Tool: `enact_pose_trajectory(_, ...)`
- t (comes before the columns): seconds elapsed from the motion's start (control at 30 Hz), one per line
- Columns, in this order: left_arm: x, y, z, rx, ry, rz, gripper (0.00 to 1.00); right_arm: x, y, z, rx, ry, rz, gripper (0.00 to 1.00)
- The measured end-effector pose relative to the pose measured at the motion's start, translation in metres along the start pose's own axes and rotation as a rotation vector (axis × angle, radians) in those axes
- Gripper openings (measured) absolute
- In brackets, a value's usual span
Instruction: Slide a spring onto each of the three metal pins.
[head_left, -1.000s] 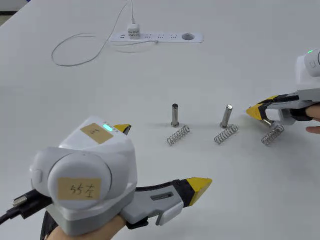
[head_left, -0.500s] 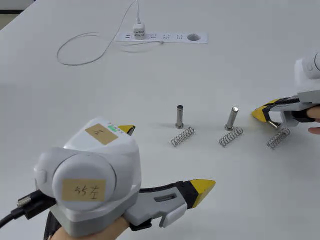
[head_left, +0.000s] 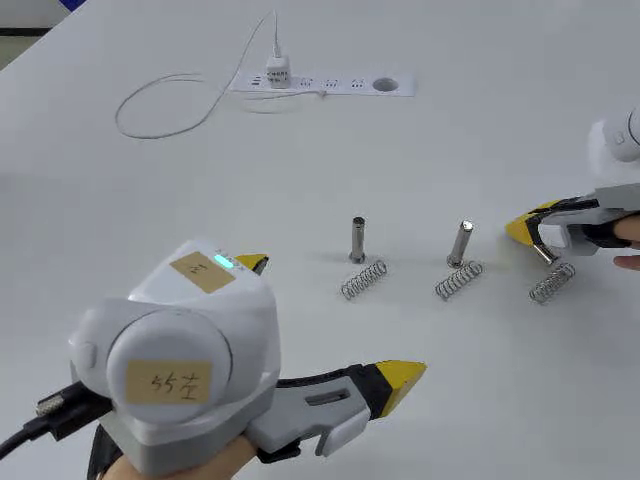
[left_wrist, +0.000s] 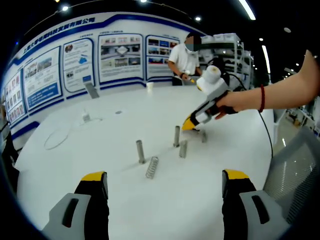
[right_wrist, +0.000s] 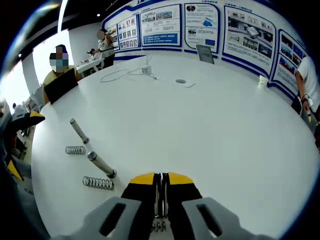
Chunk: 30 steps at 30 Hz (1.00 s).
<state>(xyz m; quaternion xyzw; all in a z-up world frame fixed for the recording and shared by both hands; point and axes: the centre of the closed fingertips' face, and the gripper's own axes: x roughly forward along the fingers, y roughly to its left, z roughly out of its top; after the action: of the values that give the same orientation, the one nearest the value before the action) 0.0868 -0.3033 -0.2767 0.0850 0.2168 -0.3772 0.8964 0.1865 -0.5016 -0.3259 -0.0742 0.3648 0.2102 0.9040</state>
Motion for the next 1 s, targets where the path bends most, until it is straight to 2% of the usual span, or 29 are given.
enact_pose_trajectory(0.37, -0.001, -0.001, 0.003, 0.004, -0.011, -0.001, 0.96, -0.016, 0.004, 0.006, 0.003, -0.044, -0.021, 0.09)
enact_pose_trajectory(0.77, -0.001, 0.000, 0.005, 0.008, -0.018, 0.000, 0.95, -0.028, 0.005, 0.007, 0.003, -0.064, -0.045, 0.09)
enact_pose_trajectory(1.0, -0.001, -0.001, 0.005, 0.012, -0.018, -0.004, 0.93, -0.032, 0.007, 0.003, -0.004, -0.058, -0.060, 0.09)
